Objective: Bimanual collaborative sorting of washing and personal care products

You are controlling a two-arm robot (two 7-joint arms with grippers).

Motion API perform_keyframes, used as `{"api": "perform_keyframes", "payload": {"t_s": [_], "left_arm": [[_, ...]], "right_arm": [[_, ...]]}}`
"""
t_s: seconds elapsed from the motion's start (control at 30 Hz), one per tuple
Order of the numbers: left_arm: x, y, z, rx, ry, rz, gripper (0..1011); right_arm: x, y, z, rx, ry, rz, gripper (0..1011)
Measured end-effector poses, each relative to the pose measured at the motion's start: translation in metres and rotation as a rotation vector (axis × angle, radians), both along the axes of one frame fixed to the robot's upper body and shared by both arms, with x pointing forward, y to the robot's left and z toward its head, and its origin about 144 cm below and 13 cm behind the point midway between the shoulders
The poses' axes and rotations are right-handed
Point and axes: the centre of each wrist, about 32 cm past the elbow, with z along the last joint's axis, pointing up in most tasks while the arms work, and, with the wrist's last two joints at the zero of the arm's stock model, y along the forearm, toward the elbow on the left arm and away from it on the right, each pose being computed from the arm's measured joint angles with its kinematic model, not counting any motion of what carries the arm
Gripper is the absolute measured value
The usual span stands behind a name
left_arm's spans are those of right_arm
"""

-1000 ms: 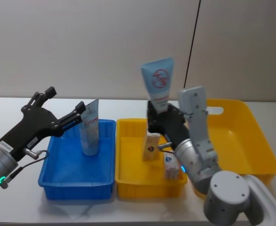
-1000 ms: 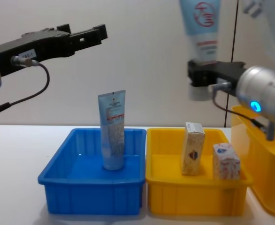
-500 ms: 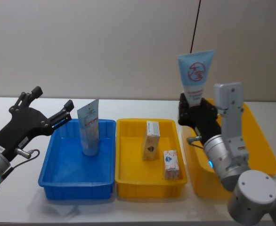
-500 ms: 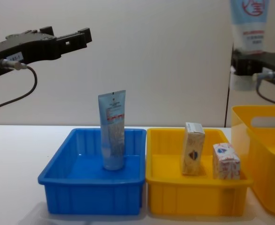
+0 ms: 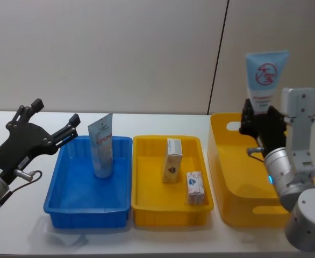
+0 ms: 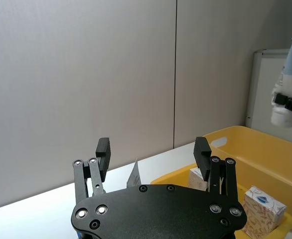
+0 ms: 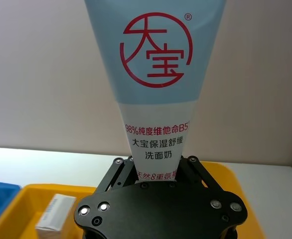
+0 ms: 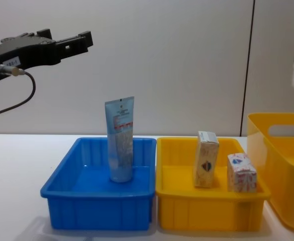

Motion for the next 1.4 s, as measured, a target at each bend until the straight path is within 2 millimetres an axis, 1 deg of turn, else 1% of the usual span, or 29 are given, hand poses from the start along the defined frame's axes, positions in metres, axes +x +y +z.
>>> {"api": "perform_keyframes", "payload": {"t_s": [0.2, 0.6, 1.03, 1.4], "left_arm": [[0.000, 0.000, 0.000, 0.001, 0.000, 0.004, 1001], [0.000, 0.001, 0.000, 0.001, -0.001, 0.009, 1001], [-0.001, 0.001, 0.000, 0.002, 0.000, 0.011, 1002], [-0.001, 0.001, 0.000, 0.001, 0.000, 0.012, 1001]], "right_arm": [[0.000, -0.012, 0.002, -0.012, 0.029, -0.047, 208], [-0.006, -0.024, 0.001, -0.035, 0.152, -0.087, 208], [-0.008, -0.033, -0.008, -0.046, 0.256, -0.123, 208], [-0.005, -0.033, -0.017, -0.050, 0.289, -0.142, 206]]}}
